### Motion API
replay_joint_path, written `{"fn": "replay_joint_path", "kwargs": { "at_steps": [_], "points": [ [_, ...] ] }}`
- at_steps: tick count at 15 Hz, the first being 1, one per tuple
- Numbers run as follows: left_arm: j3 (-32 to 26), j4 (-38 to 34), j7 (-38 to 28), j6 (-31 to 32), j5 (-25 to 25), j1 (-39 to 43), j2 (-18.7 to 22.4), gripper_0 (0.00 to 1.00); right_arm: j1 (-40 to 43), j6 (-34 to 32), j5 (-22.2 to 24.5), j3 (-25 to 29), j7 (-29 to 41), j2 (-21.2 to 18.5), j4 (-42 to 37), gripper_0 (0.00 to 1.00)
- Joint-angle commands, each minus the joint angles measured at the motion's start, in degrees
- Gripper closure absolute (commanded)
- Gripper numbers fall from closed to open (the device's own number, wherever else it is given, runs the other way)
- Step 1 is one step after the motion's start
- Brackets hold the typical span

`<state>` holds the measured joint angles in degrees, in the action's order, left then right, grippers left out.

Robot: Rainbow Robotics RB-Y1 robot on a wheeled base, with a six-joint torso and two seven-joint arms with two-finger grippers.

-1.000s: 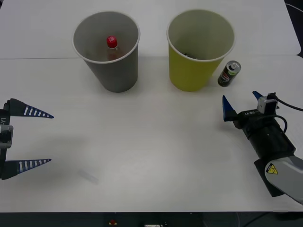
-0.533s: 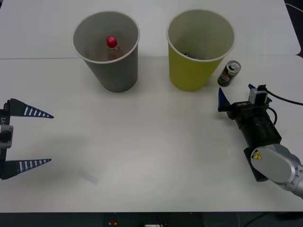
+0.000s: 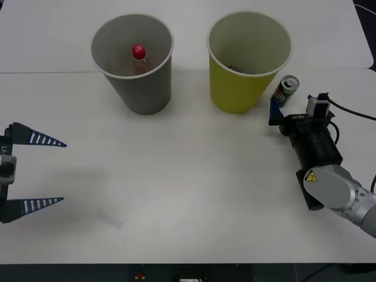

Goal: Put the can into the green bin and the plastic bottle into the gray bin

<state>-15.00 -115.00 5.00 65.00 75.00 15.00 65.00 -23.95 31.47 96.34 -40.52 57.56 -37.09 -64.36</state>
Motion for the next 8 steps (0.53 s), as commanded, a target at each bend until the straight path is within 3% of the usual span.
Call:
{"fn": "replay_joint_path", "kwargs": {
  "at_steps": [1, 8],
  "points": [
    [0.0, 0.0, 0.0, 0.0, 0.0, 0.0, 0.0, 0.0, -2.2, 0.0, -1.0, 0.0, -0.3, 1.1, 2.7, 0.0],
    [0.0, 0.0, 0.0, 0.0, 0.0, 0.0, 0.0, 0.0, -6.9, -1.4, -1.6, 0.0, -0.3, 3.6, 10.0, 0.0]
  ]
}}
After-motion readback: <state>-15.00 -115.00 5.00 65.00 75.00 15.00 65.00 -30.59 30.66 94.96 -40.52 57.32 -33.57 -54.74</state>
